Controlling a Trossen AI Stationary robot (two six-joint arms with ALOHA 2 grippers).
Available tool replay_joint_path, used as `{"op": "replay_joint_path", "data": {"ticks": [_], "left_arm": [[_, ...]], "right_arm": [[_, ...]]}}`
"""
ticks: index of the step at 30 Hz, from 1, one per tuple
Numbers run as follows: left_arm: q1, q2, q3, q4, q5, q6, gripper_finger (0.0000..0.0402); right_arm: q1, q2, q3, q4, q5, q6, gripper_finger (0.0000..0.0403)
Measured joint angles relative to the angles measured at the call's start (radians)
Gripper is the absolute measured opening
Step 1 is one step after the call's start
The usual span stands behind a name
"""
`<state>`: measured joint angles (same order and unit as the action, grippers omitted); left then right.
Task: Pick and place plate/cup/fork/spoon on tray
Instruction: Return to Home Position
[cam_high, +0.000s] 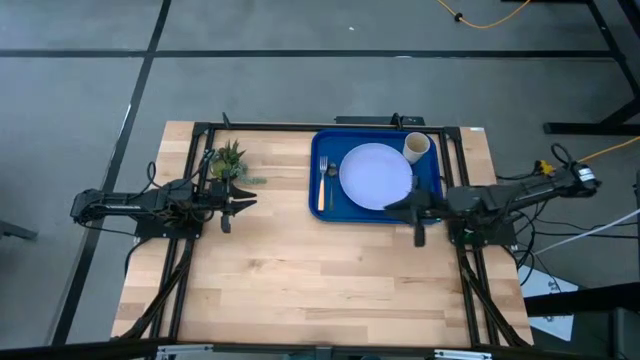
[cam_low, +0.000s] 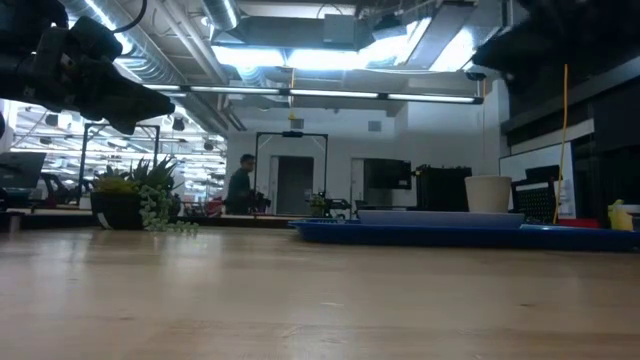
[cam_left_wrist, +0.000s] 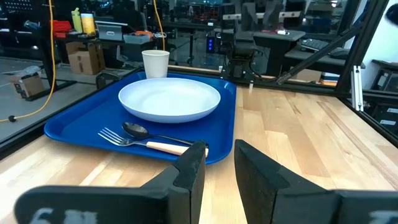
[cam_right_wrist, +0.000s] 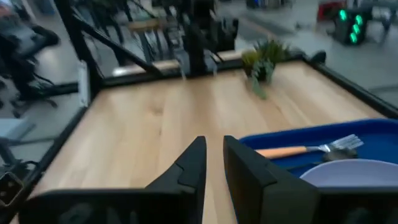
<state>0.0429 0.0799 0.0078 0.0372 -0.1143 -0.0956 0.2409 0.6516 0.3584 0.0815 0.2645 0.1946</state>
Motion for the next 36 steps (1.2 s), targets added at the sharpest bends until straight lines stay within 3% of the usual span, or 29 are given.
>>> {"op": "replay_joint_path", "data": {"ticks": [8, 18, 36], "left_arm": [[0.000, 0.000, 0.000, 0.000, 0.000, 0.000, 0.0079], [0.000, 0.000, 0.000, 0.000, 0.000, 0.000, 0.0079], [0.000, 0.000, 0.000, 0.000, 0.000, 0.000, 0.0079]], "right_arm": [[0.000, -0.356, -0.258, 0.117, -0.055, -0.082, 0.0061], [0.000, -0.628, -0.294, -0.062, -0.078, -0.119, 0.0061], [-0.003, -0.639, -0.351, -0.037, -0.117, -0.208, 0.0061]]}}
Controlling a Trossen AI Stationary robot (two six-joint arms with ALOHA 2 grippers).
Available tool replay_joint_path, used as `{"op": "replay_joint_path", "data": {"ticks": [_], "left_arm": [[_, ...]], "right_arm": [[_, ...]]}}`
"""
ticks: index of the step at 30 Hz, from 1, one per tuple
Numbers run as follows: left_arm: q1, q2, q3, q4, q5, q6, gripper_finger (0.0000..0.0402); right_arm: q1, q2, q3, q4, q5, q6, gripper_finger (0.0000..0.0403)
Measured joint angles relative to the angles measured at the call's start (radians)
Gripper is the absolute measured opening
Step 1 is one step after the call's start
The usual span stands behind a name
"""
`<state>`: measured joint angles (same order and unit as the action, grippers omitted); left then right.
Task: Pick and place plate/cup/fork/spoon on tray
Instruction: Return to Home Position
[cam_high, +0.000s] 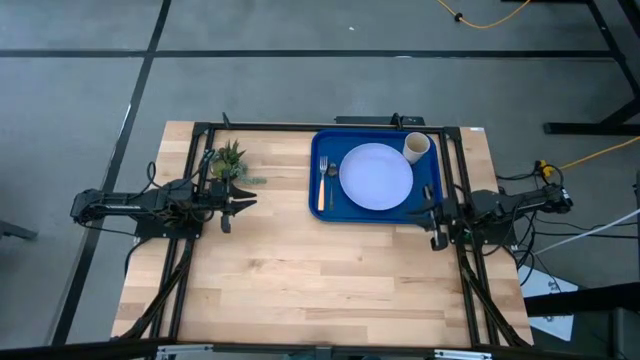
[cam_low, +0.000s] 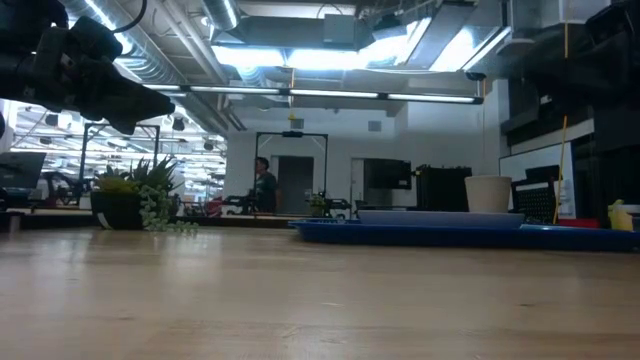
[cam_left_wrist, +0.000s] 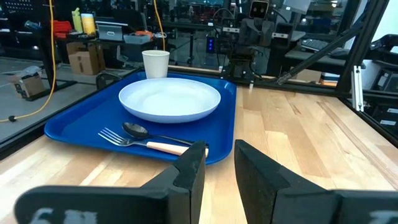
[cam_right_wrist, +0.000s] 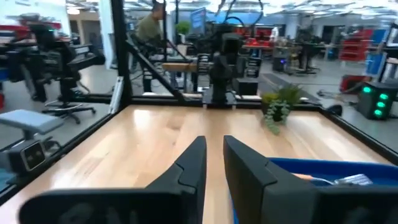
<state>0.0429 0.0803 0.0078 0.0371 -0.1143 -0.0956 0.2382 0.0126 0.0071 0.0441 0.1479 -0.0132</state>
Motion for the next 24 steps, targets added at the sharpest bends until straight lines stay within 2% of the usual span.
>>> {"op": "replay_joint_path", "data": {"ticks": [2, 7, 16, 24], "left_arm": [[0.000, 0.000, 0.000, -0.001, 0.000, 0.000, 0.0079], [0.000, 0.000, 0.000, 0.000, 0.000, 0.000, 0.0079], [0.000, 0.000, 0.000, 0.000, 0.000, 0.000, 0.0079], [0.000, 0.000, 0.000, 0.000, 0.000, 0.000, 0.0079]], "right_arm": [[0.000, 0.000, 0.000, 0.001, -0.024, -0.015, 0.0061], [0.000, 0.010, 0.000, -0.024, -0.158, -0.058, 0.0061], [0.000, 0.075, 0.000, -0.017, -0.124, -0.032, 0.0061], [0.000, 0.081, 0.000, -0.011, -0.095, -0.037, 0.0061]]}}
